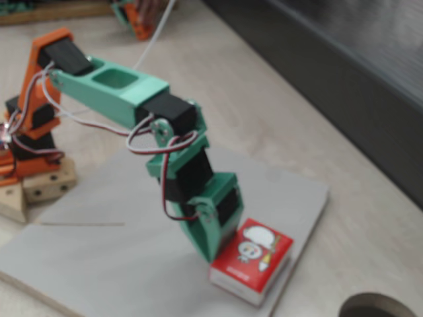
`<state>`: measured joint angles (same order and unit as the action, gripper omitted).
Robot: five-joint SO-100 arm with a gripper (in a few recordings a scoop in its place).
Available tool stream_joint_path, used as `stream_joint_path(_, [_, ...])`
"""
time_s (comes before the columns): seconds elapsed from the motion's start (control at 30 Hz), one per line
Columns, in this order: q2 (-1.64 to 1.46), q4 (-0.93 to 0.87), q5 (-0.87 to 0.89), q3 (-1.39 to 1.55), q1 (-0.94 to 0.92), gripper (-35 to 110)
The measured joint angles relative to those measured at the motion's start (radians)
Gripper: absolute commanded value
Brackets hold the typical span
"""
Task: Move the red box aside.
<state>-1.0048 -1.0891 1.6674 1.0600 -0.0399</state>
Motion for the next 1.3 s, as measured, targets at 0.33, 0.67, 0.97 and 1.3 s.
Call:
stream_joint_path(0.33, [0.029,0.176,0.0,0.0,0.044,4])
stream_joint_path(0.67, [0.052,0.238,0.0,0.0,0.048,4])
stream_joint_path(0.97, [0.052,0.238,0.0,0.0,0.048,4])
stream_joint_path(1.3, [0.064,0.238,0.0,-0.066,0.049,4])
